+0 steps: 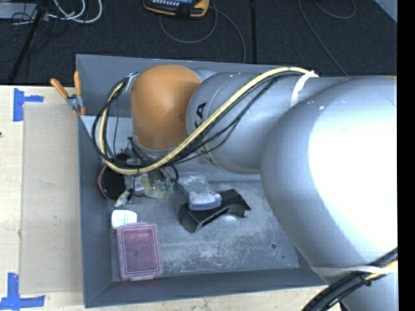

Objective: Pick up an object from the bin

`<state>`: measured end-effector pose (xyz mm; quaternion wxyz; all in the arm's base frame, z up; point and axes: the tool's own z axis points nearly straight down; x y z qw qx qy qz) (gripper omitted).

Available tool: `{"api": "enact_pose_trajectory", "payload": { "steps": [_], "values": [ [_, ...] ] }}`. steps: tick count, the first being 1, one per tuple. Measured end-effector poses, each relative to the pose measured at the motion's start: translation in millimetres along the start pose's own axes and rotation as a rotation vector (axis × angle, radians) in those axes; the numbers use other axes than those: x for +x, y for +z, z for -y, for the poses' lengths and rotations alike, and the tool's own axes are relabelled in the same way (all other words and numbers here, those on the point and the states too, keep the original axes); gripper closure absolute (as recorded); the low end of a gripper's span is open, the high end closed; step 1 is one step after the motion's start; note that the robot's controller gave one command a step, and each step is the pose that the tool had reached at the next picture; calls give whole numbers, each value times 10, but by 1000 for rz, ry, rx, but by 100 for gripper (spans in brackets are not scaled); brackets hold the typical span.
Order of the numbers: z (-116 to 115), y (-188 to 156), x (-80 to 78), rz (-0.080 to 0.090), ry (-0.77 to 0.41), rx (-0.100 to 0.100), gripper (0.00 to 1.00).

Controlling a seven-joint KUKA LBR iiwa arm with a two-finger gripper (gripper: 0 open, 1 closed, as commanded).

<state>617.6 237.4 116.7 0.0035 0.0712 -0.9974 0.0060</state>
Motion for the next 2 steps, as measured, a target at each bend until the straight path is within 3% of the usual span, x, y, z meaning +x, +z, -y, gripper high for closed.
{"api": "enact_pose_trajectory", "payload": {
  "steps": [1,2],
  "values": [
    [-19,-818,65,4,-9,-1,100],
    [-55,-566,76,14,-187,-2,100]
  ]
}}
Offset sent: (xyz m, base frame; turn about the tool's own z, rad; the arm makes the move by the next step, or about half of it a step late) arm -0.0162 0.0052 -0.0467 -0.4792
